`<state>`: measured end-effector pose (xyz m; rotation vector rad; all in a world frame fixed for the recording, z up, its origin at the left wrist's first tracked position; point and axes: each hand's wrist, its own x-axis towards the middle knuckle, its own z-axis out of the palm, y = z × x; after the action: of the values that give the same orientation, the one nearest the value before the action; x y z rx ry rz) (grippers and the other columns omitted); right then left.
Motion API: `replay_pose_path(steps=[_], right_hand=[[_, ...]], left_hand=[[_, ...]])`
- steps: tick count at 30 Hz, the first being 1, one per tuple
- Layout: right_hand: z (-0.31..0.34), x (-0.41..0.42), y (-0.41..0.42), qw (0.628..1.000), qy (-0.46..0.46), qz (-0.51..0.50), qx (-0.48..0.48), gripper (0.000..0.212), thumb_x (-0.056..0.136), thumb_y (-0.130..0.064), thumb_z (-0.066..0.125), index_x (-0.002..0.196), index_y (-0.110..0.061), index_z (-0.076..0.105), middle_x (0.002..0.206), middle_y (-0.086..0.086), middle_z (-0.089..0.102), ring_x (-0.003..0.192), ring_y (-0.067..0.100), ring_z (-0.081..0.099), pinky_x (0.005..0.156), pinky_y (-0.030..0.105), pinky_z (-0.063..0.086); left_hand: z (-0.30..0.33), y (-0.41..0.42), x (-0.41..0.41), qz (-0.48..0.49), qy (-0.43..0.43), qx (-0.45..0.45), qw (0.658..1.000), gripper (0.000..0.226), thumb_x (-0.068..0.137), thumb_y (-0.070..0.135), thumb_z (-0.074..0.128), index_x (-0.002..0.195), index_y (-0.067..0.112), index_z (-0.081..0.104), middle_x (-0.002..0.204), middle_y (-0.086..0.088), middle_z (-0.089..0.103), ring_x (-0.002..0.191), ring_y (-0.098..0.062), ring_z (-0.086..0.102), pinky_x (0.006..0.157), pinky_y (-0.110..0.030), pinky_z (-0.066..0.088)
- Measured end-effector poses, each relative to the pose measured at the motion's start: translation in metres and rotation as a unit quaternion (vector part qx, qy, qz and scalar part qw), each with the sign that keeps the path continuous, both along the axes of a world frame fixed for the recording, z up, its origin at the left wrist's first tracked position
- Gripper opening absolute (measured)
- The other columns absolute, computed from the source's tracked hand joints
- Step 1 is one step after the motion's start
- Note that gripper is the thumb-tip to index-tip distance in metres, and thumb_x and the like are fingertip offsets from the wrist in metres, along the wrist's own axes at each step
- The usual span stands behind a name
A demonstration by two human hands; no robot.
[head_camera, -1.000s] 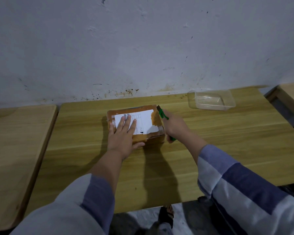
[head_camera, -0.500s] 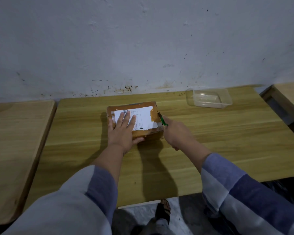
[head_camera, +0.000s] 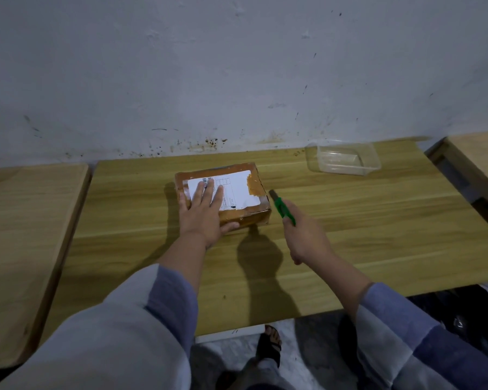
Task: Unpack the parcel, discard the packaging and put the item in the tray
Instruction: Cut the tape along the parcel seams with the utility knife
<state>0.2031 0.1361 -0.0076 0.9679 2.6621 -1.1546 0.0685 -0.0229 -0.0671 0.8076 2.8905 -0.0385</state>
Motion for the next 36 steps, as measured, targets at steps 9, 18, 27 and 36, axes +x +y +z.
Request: replay_pose_path(steps=[9,18,27,36], right_hand=[[-0.026,-0.053,-0.027,0.969,0.132,-0.173,-0.118,0.071,0.092,-0.037,0.05,0.148,-0.036,0.005,0.111,0.006,0.067,0.088,0.028,0.064,0.08,0.041,0.053],[-0.036,-0.093,0.013,0.986,0.12,-0.086,-0.083,0.079,0.09,-0.009,0.054,0.15,-0.031,0.007,0.13,-0.001,0.057,0.117,0.024,0.056,0.086,0.03,0.042],[-0.036,-0.147,0.07,0.992,0.099,0.039,-0.069,0.077,0.091,-0.001,0.052,0.149,-0.034,0.014,0.135,0.005,0.054,0.118,0.028,0.055,0.082,0.028,0.043],[-0.03,-0.132,0.07,0.996,0.084,0.037,0.016,0.051,0.101,-0.025,0.033,0.149,-0.03,0.019,0.122,0.013,0.063,0.102,0.034,0.061,0.078,0.038,0.048]], left_hand=[[0.007,0.016,0.029,0.044,-0.071,0.018,0.996,0.098,0.085,0.07,0.038,0.151,0.018,-0.013,0.157,-0.006,-0.028,0.143,-0.024,-0.028,0.114,-0.06,-0.013],[0.017,0.015,-0.003,-0.052,-0.047,0.023,0.997,0.073,0.092,0.067,0.013,0.152,0.029,0.0,0.161,0.004,-0.012,0.147,-0.015,-0.016,0.114,-0.055,-0.015],[0.001,0.046,-0.018,-0.115,0.0,0.037,0.993,0.079,0.089,0.069,0.008,0.153,0.024,-0.002,0.16,0.005,-0.012,0.146,-0.011,-0.017,0.118,-0.049,-0.009],[-0.003,0.067,-0.016,-0.007,0.001,0.049,0.999,0.077,0.091,0.067,0.011,0.153,0.023,-0.004,0.16,0.004,-0.015,0.146,-0.012,-0.019,0.119,-0.046,-0.011]])
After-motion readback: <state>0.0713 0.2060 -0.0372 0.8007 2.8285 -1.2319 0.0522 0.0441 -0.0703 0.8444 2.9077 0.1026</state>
